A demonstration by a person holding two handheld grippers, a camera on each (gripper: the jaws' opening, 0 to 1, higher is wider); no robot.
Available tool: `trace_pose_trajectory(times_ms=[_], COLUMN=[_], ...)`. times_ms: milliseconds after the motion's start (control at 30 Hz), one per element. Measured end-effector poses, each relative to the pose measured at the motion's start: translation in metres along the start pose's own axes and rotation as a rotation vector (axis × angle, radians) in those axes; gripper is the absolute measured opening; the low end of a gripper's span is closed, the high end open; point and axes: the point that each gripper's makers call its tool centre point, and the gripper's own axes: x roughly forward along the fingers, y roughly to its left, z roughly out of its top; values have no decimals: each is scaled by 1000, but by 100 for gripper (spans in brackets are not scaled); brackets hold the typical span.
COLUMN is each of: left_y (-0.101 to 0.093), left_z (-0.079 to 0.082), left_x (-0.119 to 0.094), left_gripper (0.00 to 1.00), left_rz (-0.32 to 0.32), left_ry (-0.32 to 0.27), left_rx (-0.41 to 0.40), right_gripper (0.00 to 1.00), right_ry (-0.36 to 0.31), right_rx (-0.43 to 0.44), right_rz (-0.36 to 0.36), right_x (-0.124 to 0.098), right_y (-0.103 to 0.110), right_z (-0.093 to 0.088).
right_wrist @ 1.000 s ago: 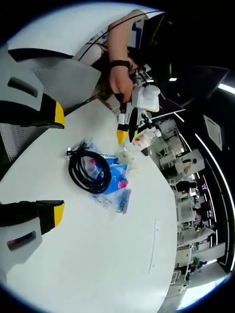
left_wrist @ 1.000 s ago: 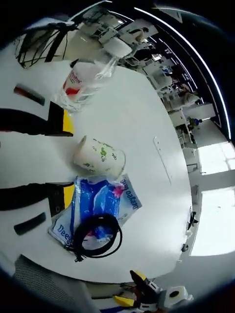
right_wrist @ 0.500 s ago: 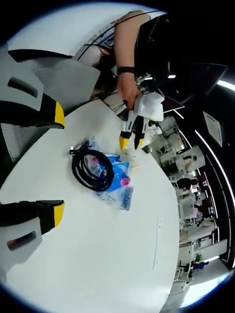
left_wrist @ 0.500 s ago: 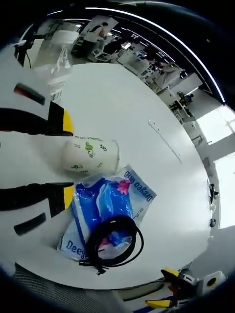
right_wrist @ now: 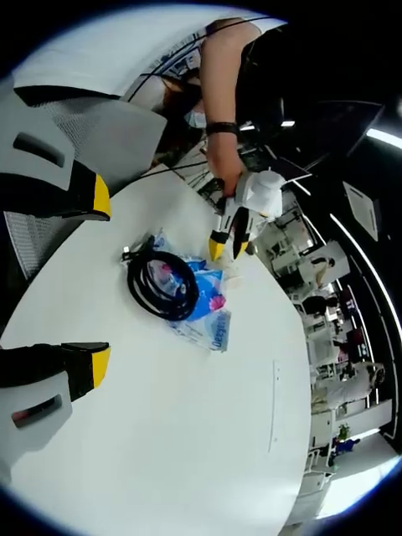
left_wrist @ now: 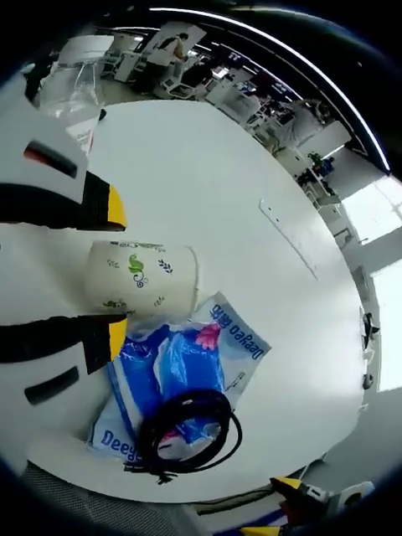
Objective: Arrange the tabletop items into an orderly group along one side of the table until the central work area is clear of visible clutter.
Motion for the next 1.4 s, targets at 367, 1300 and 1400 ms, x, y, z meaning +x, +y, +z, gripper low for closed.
trace_pose_trajectory(times_ms=[367,1300,1400], left_y=[-2,-20,-19], left_z=[0,-42,-47], left_x=[9,-27,-32], left_gripper=[38,35,35], left_rz=[-62,-7,4], left_ry=[-6,-18,-18], left_rx=[-86,-293,-307], right_gripper=[60,60,60], right_ry=[-4,-14,-14], right_rx=[2,-29,-32], right_rz=[1,18,21], right_x=[3,7,8], right_y=[0,7,8], right_z=[3,9,9])
